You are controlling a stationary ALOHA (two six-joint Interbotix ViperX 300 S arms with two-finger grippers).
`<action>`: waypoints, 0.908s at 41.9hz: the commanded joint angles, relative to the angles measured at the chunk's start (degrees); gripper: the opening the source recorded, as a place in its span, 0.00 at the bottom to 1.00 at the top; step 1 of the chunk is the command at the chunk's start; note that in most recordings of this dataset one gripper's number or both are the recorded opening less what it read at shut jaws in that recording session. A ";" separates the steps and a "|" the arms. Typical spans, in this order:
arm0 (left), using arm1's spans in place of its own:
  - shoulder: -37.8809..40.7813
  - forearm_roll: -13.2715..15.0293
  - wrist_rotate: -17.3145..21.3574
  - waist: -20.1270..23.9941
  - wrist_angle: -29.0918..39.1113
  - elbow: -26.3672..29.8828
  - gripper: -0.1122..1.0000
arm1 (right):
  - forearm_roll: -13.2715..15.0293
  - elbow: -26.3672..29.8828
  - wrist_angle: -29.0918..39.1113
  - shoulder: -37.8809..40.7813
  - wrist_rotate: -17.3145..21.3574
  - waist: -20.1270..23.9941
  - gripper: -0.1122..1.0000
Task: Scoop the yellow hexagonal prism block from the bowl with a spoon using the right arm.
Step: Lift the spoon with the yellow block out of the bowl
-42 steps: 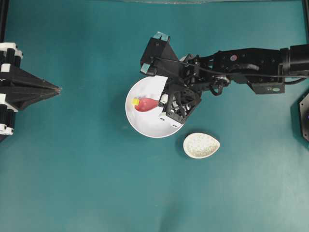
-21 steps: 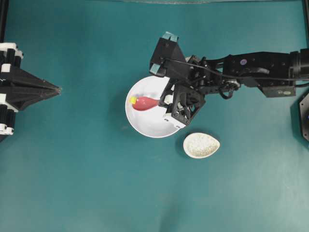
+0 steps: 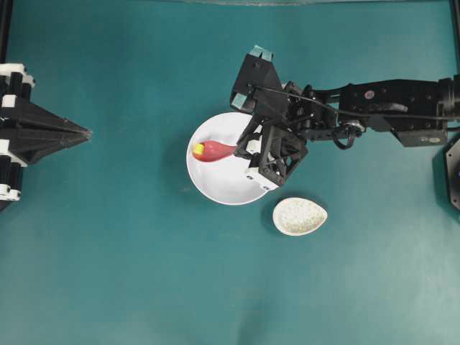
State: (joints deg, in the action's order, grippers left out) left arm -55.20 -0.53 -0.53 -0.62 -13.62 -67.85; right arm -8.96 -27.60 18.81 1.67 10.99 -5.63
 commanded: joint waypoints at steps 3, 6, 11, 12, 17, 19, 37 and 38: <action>0.53 -0.18 -0.09 -0.09 -0.53 0.53 0.10 | 0.00 0.09 -1.05 -1.85 -0.09 0.26 0.32; 0.62 -0.18 -0.09 -0.09 -0.53 0.53 0.10 | 0.00 -0.09 -1.41 -1.85 -0.09 0.44 0.32; 0.62 -0.18 -0.09 -0.09 -0.53 0.53 0.10 | 0.00 -0.44 -2.55 -2.02 -0.09 0.79 0.32; 0.62 -0.18 -0.09 -0.09 -0.35 0.53 0.10 | 0.00 -0.62 -2.81 -2.11 -0.09 0.79 0.32; 0.53 -0.18 -0.09 -0.09 -0.35 0.53 0.10 | 0.00 -1.85 -4.66 -2.90 -0.09 1.05 0.32; 0.62 -0.18 -0.09 -0.09 -0.53 0.53 0.10 | 0.00 -2.64 -5.80 -3.34 -0.09 1.05 0.32; 0.62 -0.18 -0.09 -0.09 -0.26 0.53 0.10 | 1.23 -14.85 -23.91 -9.76 -0.53 2.72 0.32; 0.53 -0.18 -0.09 -0.09 -0.26 0.53 0.10 | 1.32 -15.82 -25.58 -10.02 -0.62 2.90 0.32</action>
State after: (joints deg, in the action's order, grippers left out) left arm -55.11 -0.62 -0.62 -0.62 -13.62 -67.85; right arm -8.17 -42.01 -2.55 -6.24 10.55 -3.34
